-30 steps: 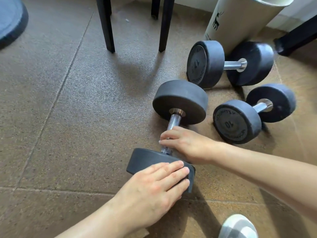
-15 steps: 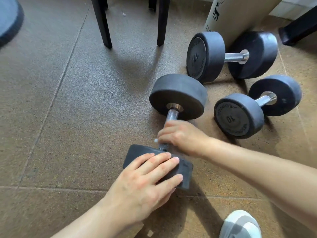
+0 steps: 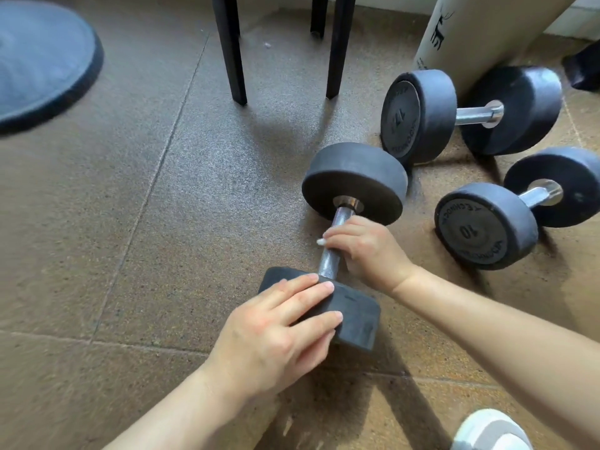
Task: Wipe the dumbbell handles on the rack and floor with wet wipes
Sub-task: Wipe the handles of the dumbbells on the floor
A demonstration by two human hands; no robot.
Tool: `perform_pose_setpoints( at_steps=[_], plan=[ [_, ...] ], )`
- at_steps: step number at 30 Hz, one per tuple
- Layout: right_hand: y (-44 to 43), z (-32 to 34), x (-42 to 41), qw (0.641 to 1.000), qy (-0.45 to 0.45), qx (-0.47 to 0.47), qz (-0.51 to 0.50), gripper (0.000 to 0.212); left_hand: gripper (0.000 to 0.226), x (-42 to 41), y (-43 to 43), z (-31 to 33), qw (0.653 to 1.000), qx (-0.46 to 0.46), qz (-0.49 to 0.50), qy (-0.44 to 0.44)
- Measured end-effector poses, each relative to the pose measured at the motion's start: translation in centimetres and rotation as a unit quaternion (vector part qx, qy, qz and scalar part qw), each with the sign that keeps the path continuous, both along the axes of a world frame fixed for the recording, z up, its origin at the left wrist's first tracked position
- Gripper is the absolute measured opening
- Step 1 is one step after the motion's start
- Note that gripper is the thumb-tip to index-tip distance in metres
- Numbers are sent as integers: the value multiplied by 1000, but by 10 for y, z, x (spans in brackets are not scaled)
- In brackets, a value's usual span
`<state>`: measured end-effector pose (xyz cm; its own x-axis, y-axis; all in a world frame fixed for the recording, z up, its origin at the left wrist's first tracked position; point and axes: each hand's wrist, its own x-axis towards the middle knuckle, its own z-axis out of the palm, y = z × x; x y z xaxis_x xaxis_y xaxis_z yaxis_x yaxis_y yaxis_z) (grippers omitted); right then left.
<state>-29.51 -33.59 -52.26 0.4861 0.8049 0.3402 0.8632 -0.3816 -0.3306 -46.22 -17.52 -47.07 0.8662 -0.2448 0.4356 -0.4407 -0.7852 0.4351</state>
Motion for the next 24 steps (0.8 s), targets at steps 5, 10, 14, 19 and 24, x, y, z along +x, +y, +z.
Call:
perform_pose_setpoints(
  at_steps=[5,10,14,19,24],
  plan=[
    [14,3,32,997,-33,17,-64,12,17,-4,15,6,996,-11,82,37],
    [31,-10,-5,993,-4,93,-74,14,40,-1,25,25,969,16,186,163],
    [45,-10,18,981,19,109,-160,19,45,-1,35,22,950,-31,240,198],
    [69,-16,-10,940,183,186,-221,12,80,-9,35,21,927,17,263,266],
    [84,-17,6,920,224,208,-245,13,95,6,54,35,881,30,319,347]
  ],
)
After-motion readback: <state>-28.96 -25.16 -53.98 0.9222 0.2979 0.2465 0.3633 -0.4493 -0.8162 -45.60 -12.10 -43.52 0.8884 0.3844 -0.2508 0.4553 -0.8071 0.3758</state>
